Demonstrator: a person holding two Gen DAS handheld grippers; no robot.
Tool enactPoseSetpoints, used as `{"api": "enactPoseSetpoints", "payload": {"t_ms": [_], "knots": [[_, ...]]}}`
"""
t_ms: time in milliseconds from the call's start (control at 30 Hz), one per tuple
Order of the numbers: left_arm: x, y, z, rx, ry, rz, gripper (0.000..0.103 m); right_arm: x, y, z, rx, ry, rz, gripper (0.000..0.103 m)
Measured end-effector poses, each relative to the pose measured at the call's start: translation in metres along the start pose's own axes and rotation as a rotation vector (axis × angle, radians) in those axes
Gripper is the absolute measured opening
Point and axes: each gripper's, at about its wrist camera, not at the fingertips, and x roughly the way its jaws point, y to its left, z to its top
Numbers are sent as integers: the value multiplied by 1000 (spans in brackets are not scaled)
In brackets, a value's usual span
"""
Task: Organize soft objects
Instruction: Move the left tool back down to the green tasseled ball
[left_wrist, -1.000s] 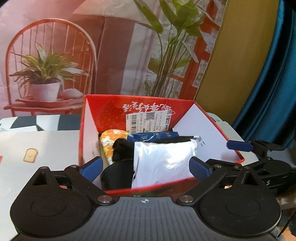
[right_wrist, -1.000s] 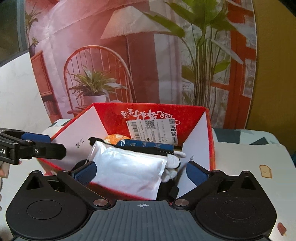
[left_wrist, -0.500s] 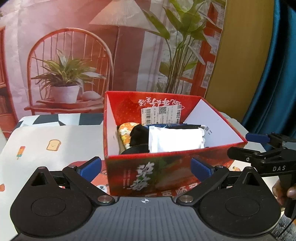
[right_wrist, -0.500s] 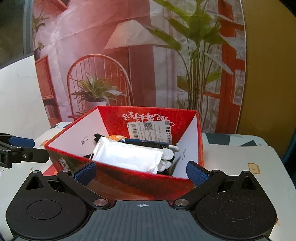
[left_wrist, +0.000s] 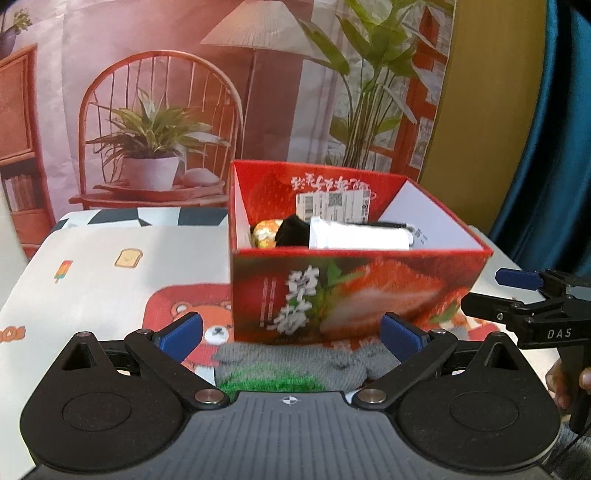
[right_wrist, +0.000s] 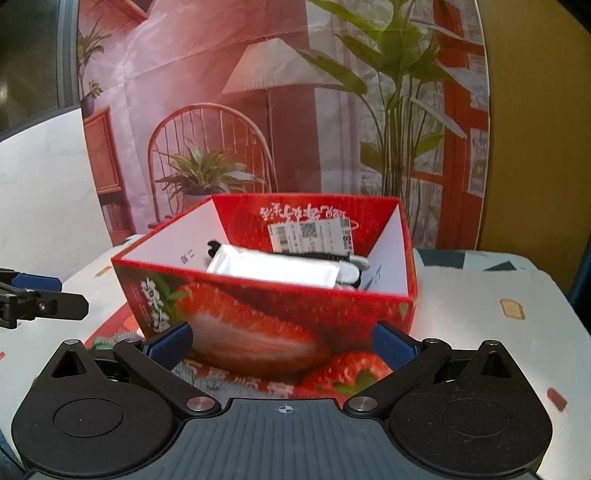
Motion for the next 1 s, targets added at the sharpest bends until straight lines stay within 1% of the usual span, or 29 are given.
{"api": "enactPoseSetpoints", "payload": {"t_ms": [133, 333, 467, 567, 700, 800, 867, 933, 1000], "knots": [[-2, 1, -16, 10, 14, 11, 103, -2, 1, -17, 6, 12, -11, 103], [-11, 5, -36, -15, 24, 5, 103, -7, 1, -48, 27, 34, -27, 103], [-13, 6, -49, -36, 45, -3, 103, -7, 2, -65, 42, 50, -33, 103], [-10, 6, -52, -44, 54, -5, 102, -6, 3, -73, 46, 63, -41, 103], [-10, 5, -54, -45, 47, -21, 100, -4, 5, -77, 38, 63, -41, 103], [-5, 5, -58, -58, 66, -30, 93, -3, 6, -80, 27, 61, -50, 103], [-2, 7, -61, -75, 84, -33, 85, -3, 5, -81, 32, 66, -53, 102], [0, 9, -64, -89, 95, -32, 80, -3, 4, -83, 42, 70, -51, 102], [-2, 10, -64, -99, 97, -28, 79, -3, 4, -84, 46, 69, -41, 101]]}}
